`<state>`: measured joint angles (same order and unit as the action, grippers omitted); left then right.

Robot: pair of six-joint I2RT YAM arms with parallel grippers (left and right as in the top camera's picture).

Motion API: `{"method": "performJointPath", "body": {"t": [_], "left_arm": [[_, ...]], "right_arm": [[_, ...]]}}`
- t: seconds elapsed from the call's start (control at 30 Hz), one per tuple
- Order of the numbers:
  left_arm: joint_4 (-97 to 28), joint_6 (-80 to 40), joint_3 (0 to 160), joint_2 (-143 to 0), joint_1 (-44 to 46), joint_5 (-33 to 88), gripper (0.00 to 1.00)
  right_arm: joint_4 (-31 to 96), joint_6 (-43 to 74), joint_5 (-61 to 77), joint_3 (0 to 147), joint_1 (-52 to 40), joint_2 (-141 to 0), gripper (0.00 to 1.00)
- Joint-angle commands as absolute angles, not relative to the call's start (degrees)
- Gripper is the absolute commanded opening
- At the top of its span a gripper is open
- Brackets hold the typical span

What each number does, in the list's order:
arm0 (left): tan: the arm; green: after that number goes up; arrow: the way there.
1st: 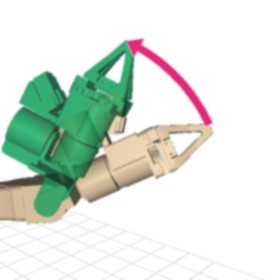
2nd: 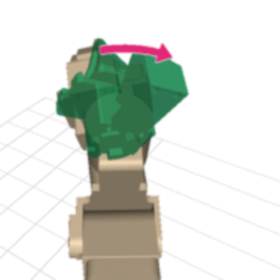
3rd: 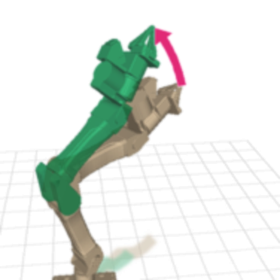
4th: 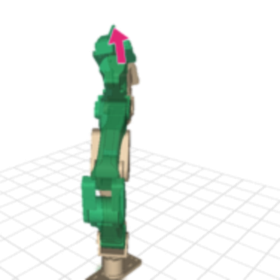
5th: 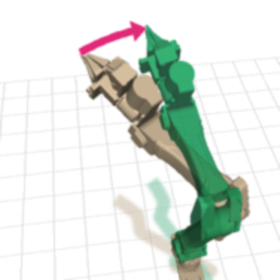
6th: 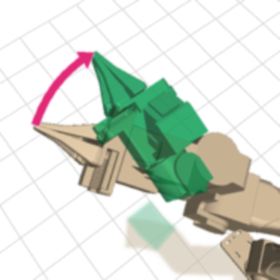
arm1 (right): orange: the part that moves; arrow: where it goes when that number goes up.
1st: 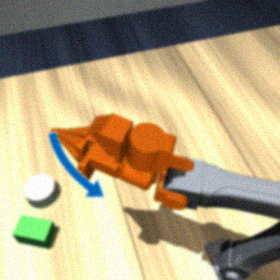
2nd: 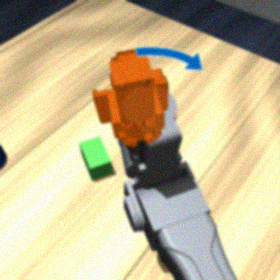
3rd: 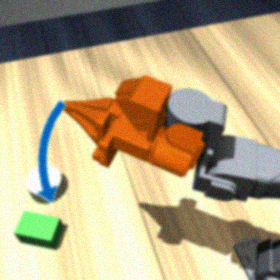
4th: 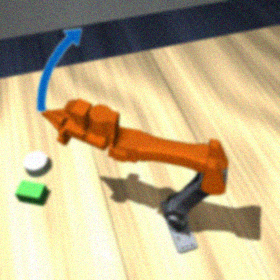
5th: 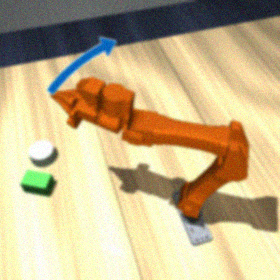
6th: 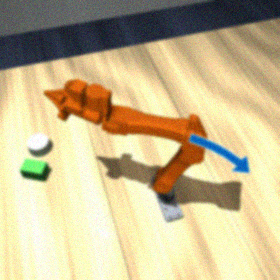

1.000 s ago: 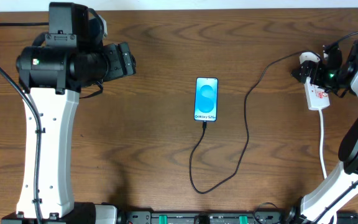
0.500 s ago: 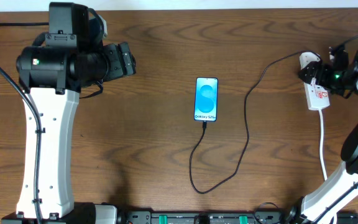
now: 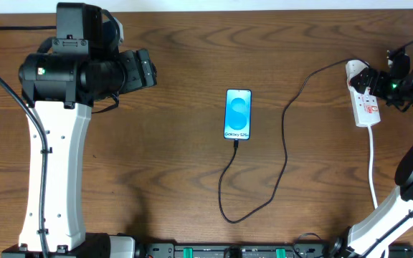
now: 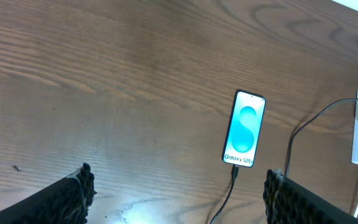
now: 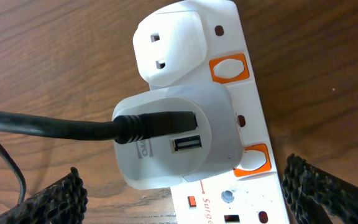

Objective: Plug charger to phone and switch on socket

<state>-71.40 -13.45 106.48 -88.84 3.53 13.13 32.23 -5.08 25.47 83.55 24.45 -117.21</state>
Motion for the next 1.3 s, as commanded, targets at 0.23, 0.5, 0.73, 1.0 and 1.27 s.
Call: {"method": "performJointPath", "body": {"t": [0.23, 0.5, 0.73, 1.0, 1.27], "left_arm": [[-71.42, -12.67, 106.61, -88.73, 3.49, 12.36, 0.88], [-71.42, -12.67, 106.61, -88.73, 3.49, 12.36, 0.88], [-71.42, -12.67, 106.61, -88.73, 3.49, 12.36, 0.88], [-71.42, -12.67, 106.61, -88.73, 3.49, 12.36, 0.88], [-71.42, -12.67, 106.61, -88.73, 3.49, 12.36, 0.88]], "right_arm": [[32.32, -6.09, 25.61, 84.2, 20.36, -118.69, 0.99], [32.32, -6.09, 25.58, 84.2, 19.44, -119.22, 0.99], [32.36, -6.07, 25.63, 84.2, 19.4, -119.26, 0.99], [31.86, -6.07, 27.64, 82.24, 19.38, -119.35, 0.99], [30.2, -6.07, 32.91, 79.9, 19.38, -119.39, 0.99]]}}
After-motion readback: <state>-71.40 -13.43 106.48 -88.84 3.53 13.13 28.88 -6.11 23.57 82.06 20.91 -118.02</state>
